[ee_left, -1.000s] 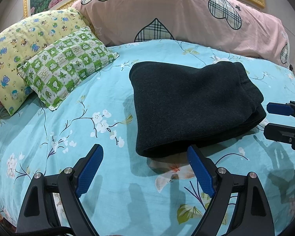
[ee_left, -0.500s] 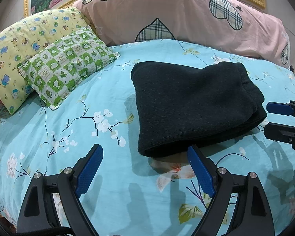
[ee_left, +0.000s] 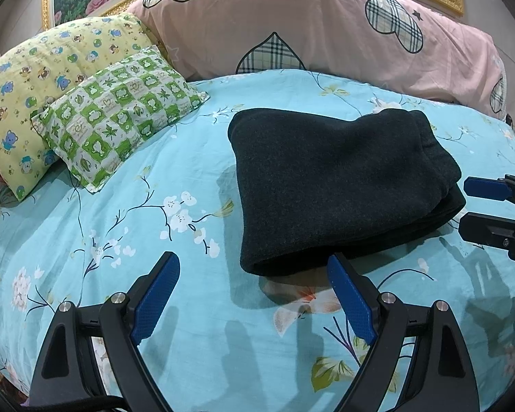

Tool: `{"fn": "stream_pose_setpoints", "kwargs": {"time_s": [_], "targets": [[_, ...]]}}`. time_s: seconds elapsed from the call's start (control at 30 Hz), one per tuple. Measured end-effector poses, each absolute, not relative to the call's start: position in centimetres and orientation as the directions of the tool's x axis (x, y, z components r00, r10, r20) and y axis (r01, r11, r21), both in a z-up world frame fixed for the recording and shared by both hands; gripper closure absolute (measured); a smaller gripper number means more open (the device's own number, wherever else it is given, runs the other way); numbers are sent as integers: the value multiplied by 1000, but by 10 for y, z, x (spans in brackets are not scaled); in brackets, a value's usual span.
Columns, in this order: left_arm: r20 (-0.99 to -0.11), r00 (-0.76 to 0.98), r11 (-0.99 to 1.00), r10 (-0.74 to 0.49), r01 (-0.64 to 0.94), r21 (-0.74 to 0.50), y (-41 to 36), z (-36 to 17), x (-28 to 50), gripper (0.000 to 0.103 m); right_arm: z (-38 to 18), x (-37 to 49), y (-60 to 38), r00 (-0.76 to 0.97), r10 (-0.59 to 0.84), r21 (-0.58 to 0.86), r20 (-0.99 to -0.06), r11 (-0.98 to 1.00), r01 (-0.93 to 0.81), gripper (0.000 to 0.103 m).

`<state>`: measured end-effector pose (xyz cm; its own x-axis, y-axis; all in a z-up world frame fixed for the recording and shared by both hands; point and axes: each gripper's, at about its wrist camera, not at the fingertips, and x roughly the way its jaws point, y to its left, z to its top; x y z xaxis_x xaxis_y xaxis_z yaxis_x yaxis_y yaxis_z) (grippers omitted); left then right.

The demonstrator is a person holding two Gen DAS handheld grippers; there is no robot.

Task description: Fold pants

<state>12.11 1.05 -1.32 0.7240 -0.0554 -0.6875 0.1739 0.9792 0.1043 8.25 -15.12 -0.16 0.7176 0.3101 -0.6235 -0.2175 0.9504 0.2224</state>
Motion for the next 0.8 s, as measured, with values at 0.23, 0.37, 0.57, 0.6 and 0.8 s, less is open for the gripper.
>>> {"fn": "stream_pose_setpoints", "kwargs": {"time_s": [0.23, 0.37, 0.57, 0.6, 0.8], "targets": [[-676, 732, 983, -82, 171, 67, 13, -7, 124, 15, -2, 82, -152, 718, 309, 220, -623, 951, -218, 16], [-670, 737, 982, -87, 175, 65, 12, -4, 124, 15, 1, 86, -156, 726, 306, 223, -615, 951, -212, 16], [-663, 742, 980, -96, 186, 67, 7, -1, 126, 15, 2, 88, -164, 734, 291, 224, -614, 956, -191, 15], [-664, 742, 980, -97, 186, 65, 7, -1, 126, 15, 1, 89, -165, 733, 288, 225, -617, 956, -187, 15], [-665, 740, 979, -103, 193, 63, 5, 1, 130, 15, 0, 88, -168, 737, 280, 223, -615, 958, -178, 15]]}}
